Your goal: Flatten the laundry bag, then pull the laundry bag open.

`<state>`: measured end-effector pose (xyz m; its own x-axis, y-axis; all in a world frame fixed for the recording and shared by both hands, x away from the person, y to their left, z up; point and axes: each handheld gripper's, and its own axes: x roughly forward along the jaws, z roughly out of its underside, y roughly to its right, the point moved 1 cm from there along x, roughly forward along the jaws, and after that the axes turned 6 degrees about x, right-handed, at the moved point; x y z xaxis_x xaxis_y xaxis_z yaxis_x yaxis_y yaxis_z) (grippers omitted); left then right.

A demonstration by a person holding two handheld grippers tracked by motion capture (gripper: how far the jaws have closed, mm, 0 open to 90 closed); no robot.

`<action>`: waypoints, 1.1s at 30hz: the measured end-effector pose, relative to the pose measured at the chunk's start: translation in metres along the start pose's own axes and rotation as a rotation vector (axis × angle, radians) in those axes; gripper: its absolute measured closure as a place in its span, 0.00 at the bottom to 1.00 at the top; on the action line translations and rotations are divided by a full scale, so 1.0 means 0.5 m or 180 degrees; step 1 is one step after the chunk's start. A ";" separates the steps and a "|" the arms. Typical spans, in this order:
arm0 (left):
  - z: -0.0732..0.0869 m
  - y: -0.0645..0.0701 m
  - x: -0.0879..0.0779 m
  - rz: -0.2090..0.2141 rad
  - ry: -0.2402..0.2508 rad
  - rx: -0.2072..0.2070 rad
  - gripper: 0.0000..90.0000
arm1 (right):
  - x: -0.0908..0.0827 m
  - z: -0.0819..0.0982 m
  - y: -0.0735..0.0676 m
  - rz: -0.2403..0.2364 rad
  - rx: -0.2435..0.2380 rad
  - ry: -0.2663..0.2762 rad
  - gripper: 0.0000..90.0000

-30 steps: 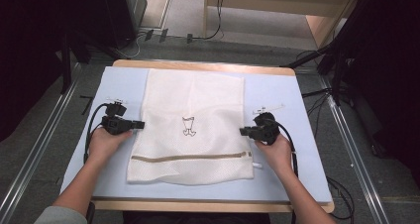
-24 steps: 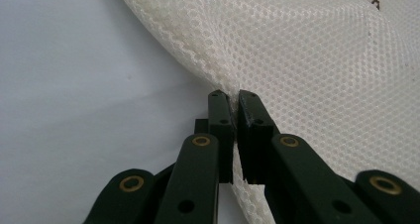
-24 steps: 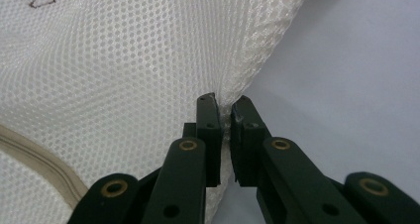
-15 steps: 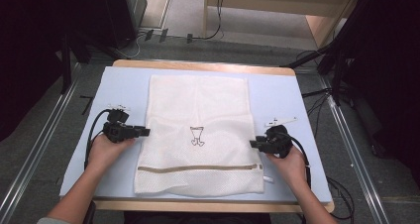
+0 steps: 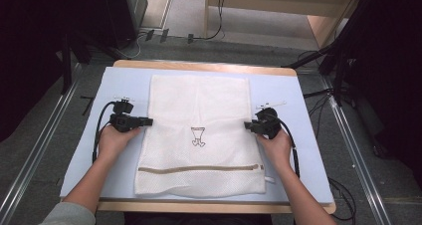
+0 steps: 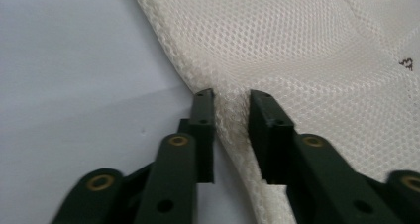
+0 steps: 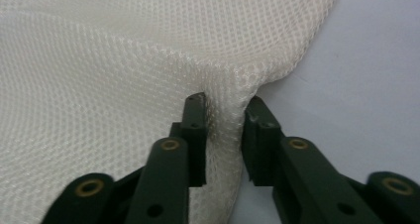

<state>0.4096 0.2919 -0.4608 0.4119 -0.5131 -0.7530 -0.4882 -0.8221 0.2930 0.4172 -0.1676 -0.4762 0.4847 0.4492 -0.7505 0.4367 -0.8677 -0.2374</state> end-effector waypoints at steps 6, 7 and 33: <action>-0.025 -0.009 0.010 -0.0040 -0.0017 0.0052 0.97 | 0.010 -0.011 0.005 -0.0012 -0.0047 0.0027 0.94; -0.030 -0.012 0.012 -0.0062 0.0011 0.0068 0.97 | 0.014 -0.016 0.006 0.0021 -0.0063 0.0050 0.94; -0.072 -0.007 -0.017 0.0100 0.0167 0.0217 0.53 | 0.010 -0.057 0.026 -0.0163 0.0068 0.0287 0.67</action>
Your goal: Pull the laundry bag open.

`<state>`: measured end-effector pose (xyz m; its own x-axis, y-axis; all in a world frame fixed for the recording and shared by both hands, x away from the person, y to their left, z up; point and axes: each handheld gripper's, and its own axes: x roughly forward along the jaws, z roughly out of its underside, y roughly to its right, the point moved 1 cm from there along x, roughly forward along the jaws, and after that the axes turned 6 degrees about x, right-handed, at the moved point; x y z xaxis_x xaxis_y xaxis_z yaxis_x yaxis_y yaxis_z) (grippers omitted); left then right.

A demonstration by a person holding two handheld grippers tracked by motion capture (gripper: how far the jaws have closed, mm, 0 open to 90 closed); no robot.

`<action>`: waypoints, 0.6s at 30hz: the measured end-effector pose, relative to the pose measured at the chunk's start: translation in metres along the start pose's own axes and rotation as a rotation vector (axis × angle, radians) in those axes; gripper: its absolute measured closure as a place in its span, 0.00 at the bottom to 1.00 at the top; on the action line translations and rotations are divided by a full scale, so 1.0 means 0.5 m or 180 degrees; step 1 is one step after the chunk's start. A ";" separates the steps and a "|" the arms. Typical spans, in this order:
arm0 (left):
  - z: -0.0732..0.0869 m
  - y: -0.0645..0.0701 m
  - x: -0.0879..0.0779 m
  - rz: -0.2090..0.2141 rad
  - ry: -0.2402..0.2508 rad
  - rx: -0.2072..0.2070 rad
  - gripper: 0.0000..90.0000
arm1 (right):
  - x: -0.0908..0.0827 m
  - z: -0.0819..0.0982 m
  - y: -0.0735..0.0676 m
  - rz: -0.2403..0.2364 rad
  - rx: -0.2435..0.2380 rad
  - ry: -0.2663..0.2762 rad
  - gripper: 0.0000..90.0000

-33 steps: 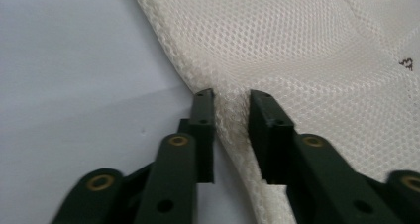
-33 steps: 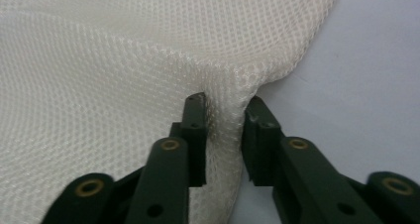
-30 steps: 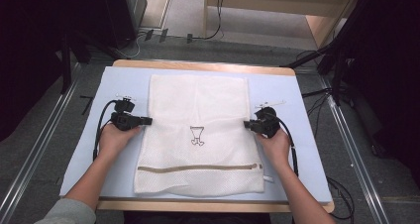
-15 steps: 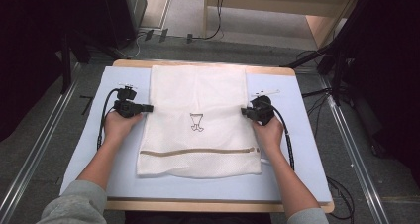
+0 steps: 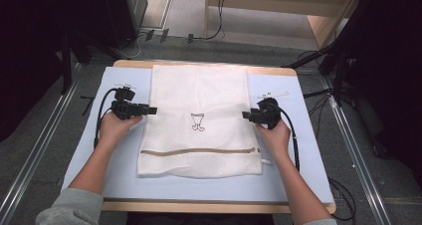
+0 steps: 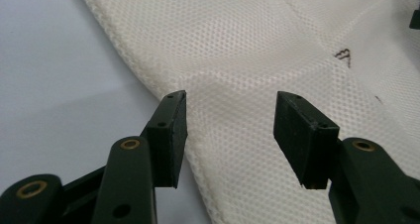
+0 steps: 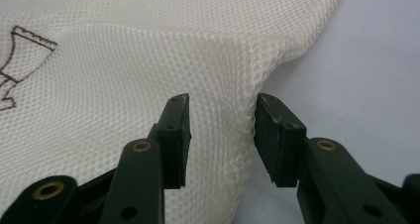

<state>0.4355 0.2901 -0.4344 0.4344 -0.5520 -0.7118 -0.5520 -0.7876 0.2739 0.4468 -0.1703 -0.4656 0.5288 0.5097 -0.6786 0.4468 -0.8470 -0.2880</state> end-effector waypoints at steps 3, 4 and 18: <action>0.000 0.012 -0.008 -0.0001 0.0001 0.0059 0.51 | -0.013 0.000 -0.004 -0.0031 -0.0002 -0.0017 0.66; 0.000 0.017 -0.011 0.0008 0.0009 0.0069 0.51 | -0.018 0.001 -0.007 -0.0023 -0.0029 -0.0015 0.66; 0.004 0.096 -0.030 0.0200 0.0000 0.0199 0.42 | -0.090 0.074 -0.026 -0.0212 -0.0101 -0.0019 0.68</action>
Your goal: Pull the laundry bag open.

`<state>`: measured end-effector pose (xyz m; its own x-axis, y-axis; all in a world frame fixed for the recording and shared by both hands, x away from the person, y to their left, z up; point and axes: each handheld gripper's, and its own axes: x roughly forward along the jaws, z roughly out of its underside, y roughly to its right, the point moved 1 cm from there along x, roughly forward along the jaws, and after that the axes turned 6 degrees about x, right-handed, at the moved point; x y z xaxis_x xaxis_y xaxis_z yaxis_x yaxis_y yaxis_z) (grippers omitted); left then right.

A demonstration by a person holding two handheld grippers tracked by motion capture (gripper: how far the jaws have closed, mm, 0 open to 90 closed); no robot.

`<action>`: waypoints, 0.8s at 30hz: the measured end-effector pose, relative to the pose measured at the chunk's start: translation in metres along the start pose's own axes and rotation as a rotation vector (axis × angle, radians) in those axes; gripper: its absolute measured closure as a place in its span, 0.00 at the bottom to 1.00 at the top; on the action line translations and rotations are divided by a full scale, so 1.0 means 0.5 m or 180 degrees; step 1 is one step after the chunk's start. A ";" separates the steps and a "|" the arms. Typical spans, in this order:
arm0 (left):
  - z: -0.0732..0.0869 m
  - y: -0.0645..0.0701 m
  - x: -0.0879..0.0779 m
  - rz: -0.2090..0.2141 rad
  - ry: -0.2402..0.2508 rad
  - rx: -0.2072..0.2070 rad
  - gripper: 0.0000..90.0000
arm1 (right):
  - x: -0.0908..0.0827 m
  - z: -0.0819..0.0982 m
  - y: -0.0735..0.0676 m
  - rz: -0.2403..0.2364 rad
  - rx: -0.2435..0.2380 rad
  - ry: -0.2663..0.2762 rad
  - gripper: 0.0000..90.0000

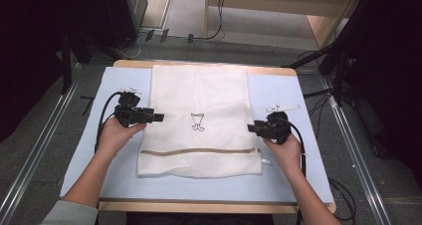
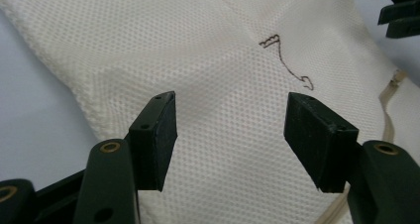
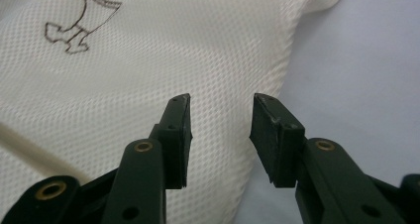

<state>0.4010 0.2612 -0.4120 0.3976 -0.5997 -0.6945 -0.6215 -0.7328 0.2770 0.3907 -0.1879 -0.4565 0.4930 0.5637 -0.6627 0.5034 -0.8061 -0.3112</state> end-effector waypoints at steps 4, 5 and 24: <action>0.001 0.025 0.001 0.0017 0.0018 0.0112 0.42 | -0.012 0.014 -0.018 -0.0017 -0.0062 -0.0040 0.69; 0.001 0.031 0.002 0.0028 0.0018 0.0154 0.42 | -0.016 0.017 -0.020 -0.0026 -0.0071 -0.0031 0.69; -0.009 0.087 0.021 0.0140 0.0098 0.0400 0.42 | -0.041 0.072 -0.013 -0.0141 -0.0039 -0.0309 0.93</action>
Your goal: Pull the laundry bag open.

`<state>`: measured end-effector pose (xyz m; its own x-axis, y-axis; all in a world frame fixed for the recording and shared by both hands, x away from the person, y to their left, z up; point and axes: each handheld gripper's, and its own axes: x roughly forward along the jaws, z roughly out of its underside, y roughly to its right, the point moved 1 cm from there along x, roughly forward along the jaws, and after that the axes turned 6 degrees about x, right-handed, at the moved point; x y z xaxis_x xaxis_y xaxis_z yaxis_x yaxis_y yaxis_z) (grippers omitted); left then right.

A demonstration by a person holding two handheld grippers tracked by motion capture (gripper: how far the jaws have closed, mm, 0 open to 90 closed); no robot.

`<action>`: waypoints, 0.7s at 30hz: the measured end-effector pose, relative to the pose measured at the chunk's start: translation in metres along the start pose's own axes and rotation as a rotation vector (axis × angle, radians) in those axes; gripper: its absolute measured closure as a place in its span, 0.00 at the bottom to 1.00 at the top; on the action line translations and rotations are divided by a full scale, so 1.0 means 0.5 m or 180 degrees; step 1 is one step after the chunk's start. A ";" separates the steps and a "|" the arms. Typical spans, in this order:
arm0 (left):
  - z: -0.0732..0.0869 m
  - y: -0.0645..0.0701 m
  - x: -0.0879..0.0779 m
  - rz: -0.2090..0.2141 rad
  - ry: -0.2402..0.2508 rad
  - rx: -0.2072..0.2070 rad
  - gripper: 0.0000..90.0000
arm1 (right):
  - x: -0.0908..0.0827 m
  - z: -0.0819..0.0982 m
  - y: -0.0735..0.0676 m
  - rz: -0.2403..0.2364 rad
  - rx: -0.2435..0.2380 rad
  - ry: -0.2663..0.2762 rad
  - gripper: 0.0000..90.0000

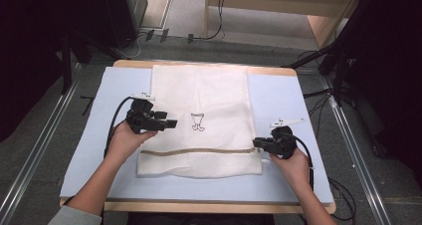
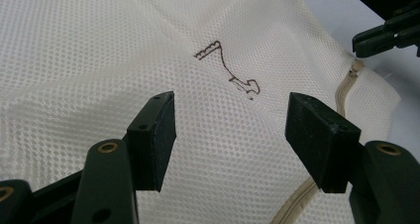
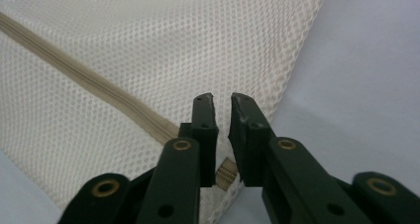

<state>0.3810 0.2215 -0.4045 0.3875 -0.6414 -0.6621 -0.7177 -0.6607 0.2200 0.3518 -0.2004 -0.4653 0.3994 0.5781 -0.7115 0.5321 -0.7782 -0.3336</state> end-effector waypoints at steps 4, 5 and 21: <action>-0.005 0.009 0.008 0.0029 -0.0022 0.0063 0.42 | 0.005 0.007 0.006 -0.0010 -0.0007 -0.0110 1.00; -0.007 0.012 0.010 0.0048 -0.0029 0.0073 0.42 | 0.007 0.009 0.007 -0.0007 -0.0015 -0.0124 1.00; -0.026 0.047 0.047 0.0191 -0.0090 0.0232 0.42 | 0.010 0.021 -0.011 -0.0097 -0.0031 -0.0197 1.00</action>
<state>0.3810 0.1859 -0.4057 0.3268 -0.6670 -0.6696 -0.7797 -0.5907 0.2078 0.3429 -0.1957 -0.4737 0.3363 0.5849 -0.7381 0.5507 -0.7579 -0.3497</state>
